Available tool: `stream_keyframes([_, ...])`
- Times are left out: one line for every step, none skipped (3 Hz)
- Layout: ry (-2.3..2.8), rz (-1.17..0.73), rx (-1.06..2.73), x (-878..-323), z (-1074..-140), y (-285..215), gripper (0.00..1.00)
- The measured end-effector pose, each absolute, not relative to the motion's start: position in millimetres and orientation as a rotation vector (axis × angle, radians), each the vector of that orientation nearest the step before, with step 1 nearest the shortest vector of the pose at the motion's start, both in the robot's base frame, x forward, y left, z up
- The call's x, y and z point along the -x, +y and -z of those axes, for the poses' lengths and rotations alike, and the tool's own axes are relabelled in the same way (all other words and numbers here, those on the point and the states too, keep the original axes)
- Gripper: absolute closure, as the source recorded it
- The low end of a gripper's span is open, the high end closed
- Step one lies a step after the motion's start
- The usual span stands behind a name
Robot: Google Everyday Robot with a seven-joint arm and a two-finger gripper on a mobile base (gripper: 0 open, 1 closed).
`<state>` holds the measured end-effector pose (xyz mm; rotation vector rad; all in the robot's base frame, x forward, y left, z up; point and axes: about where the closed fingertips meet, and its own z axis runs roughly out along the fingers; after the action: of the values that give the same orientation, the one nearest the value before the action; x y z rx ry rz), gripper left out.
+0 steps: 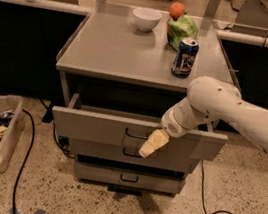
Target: Open top drawer
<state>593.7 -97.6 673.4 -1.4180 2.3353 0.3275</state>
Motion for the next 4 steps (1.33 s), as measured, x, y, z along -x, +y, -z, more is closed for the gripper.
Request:
stream_keyframes([2.352,-0.319,1.437,-583.8,-667.3,-100.1,0.00])
stream_keyframes([2.410,-0.344,1.475,-527.8,-676.2,-126.8,0.00])
stream_keyframes([2.408,-0.343,1.478,-525.6,-675.5,-126.8,0.00])
stream_keyframes([2.421,-0.352,1.473,-511.6,-675.8,-134.7,0.00])
